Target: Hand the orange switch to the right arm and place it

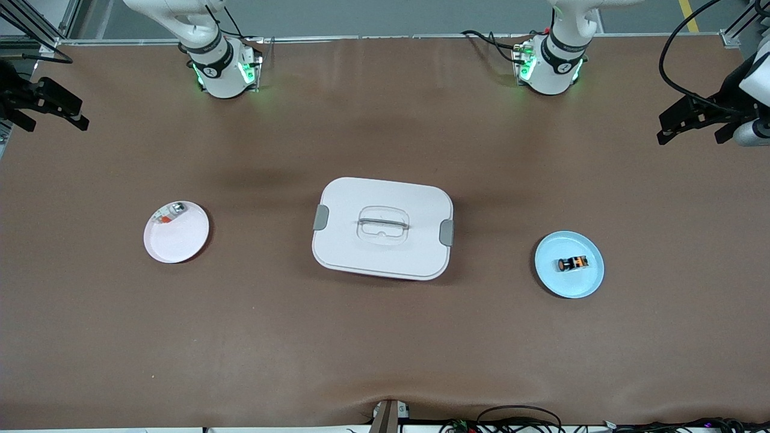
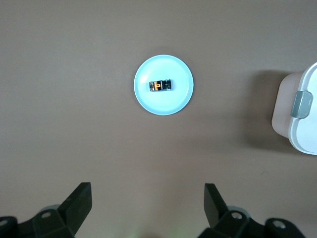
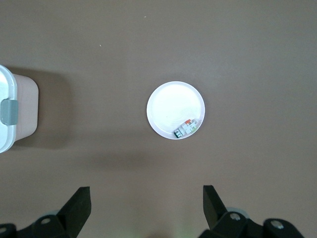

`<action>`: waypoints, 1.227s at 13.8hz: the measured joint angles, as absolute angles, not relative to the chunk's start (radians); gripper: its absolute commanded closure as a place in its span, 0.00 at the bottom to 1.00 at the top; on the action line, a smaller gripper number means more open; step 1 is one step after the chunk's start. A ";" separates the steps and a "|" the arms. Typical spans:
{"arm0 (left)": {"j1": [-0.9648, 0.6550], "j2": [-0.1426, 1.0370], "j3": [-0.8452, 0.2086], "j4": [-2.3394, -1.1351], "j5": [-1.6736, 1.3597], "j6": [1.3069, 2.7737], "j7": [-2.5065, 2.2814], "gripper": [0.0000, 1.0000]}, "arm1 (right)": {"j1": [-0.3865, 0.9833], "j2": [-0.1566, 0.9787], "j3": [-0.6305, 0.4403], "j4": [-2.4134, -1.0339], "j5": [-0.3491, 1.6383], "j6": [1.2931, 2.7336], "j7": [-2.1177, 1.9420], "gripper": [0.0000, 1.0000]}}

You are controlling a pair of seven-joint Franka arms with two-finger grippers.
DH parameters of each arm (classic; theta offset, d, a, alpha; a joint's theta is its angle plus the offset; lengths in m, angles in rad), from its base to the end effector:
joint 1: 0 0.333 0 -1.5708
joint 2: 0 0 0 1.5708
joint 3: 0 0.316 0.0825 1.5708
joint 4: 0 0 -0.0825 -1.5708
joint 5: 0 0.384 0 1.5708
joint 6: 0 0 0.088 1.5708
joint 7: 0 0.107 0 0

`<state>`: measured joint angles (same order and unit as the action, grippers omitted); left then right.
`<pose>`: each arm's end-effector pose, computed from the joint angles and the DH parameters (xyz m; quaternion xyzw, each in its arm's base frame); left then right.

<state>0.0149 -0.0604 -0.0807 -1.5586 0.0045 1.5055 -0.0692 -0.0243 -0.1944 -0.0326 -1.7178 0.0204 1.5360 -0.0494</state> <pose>0.5279 -0.0358 0.6571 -1.0000 -0.0019 -0.0039 0.0044 0.4882 -0.0273 0.6537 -0.9999 0.0030 -0.0069 0.0130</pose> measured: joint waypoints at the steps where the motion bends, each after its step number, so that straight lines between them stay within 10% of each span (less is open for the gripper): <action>1: 0.015 -0.060 -0.081 -1.559 0.004 1.506 -0.069 0.00 | -0.024 -0.194 -0.033 -1.718 0.019 1.536 -0.049 0.00; 17: 0.027 0.088 -0.082 -1.647 0.060 1.642 -0.024 0.00 | -0.024 -0.194 -0.033 -1.716 0.016 1.535 -0.049 0.00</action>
